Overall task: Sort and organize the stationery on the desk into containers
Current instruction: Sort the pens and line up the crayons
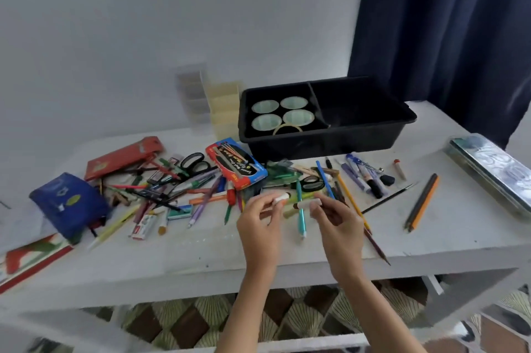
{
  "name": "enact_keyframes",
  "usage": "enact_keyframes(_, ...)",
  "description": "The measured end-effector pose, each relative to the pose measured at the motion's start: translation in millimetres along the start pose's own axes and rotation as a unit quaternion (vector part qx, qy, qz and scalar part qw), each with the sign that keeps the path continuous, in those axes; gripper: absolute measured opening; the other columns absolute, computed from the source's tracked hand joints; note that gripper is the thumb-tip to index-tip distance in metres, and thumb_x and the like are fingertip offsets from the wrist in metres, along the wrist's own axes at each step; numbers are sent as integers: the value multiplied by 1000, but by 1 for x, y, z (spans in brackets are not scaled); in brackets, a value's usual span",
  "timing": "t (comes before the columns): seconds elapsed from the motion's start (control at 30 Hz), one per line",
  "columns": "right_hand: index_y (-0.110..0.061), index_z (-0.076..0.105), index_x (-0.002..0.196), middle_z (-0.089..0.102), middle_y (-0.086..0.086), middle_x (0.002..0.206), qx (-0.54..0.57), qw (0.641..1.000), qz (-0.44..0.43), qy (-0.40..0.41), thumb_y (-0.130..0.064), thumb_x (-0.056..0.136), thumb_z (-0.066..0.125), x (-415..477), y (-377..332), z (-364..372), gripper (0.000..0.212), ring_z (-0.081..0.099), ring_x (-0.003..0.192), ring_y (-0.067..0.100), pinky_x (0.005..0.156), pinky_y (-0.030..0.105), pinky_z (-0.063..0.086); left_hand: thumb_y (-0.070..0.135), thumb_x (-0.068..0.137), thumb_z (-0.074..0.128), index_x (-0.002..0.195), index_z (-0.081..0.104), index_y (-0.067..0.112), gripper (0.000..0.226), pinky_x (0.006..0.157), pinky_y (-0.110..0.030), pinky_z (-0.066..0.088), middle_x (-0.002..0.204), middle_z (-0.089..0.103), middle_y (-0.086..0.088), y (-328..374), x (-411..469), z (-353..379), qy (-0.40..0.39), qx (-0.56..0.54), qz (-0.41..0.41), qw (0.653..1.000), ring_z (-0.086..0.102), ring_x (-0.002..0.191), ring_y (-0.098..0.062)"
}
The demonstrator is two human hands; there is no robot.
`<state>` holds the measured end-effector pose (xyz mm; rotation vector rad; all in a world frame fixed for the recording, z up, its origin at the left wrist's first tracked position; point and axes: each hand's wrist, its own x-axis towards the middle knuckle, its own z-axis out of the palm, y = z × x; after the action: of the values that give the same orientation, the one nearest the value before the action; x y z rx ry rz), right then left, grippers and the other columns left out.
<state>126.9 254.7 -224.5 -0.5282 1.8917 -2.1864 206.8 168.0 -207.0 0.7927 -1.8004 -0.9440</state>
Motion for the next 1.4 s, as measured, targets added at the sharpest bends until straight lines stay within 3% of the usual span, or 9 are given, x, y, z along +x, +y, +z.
enact_keyframes(0.1, -15, 71, 100, 71, 0, 83, -10, 999, -10, -35, -10, 87, 65, -21, 3, 27, 16, 67, 80, 12, 75, 24, 55, 11, 85, 68, 101, 70, 16, 17, 72, -12, 51, 91, 67, 9, -13, -2, -35, 3, 2, -13, 1000, 65, 82, -3)
enact_keyframes(0.23, -15, 70, 100, 72, -6, 81, -48, 997, -27, -58, -6, 85, 66, -43, 11, 54, 18, 68, 76, 11, 75, 25, 57, 9, 84, 68, 101, 70, 13, 17, 72, -5, 47, 87, 63, 20, -31, -6, -72, 1, 11, -13, 1000, 62, 84, 5)
enact_keyframes(0.43, -17, 73, 96, 72, -5, 85, -154, 979, -108, -73, 4, 81, 68, -62, 27, 70, 27, 67, 76, 8, 71, 23, 55, 5, 83, 68, 105, 70, 9, 22, 81, -10, 49, 95, 66, 7, -52, -14, -97, -21, 47, 16, 999, 64, 87, -3)
enact_keyframes(0.53, -7, 74, 94, 70, 0, 91, -213, 951, -203, -94, 11, 78, 67, -67, 33, 72, 25, 64, 86, 4, 77, 13, 50, 4, 83, 67, 104, 71, 8, 22, 84, -9, 47, 99, 67, 4, -59, -20, -101, -43, 62, 24, 997, 63, 91, -4)
enact_keyframes(0.73, 3, 71, 98, 68, 9, 94, -342, 873, -322, -129, 16, 69, 71, -73, 48, 72, 32, 54, 90, 13, 81, 21, 48, 4, 84, 67, 106, 71, 9, 23, 86, -8, 46, 103, 69, 3, -66, -29, -101, -79, 62, 35, 994, 60, 96, 2)
enact_keyframes(0.97, 0, 69, 105, 65, 6, 100, -401, 841, -332, -145, 23, 59, 74, -77, 54, 72, 52, 49, 94, 15, 79, 25, 51, 3, 84, 66, 110, 69, 8, 26, 92, -10, 44, 109, 67, 1, -70, -33, -101, -97, 76, 46, 991, 60, 102, -3)
enact_keyframes(1.13, 2, 68, 107, 66, 7, 103, -415, 839, -322, -145, 17, 67, 71, -83, 52, 75, 42, 46, 95, 16, 88, 24, 43, 3, 85, 64, 113, 68, 9, 28, 95, -17, 45, 112, 66, 2, -73, -35, -100, -115, 77, 43, 989, 59, 106, -4)
enact_keyframes(1.23, -4, 69, 106, 65, 2, 108, -439, 828, -322, -133, 8, 76, 62, -88, 49, 76, 33, 47, 96, 19, 81, 27, 46, 0, 87, 61, 117, 65, 9, 32, 95, -14, 44, 117, 62, 3, -76, -35, -100, -137, 67, 23, 988, 56, 109, -1)
enact_keyframes(1.4, -6, 69, 108, 66, 2, 115, -451, 824, -319, -126, -4, 75, 40, -92, 53, 71, 45, 47, 101, 18, 82, 34, 51, 0, 93, 51, 121, 60, 5, 30, 86, -5, 43, 116, 56, 4, -77, -37, -96, -180, 57, 5, 982, 51, 107, 12)
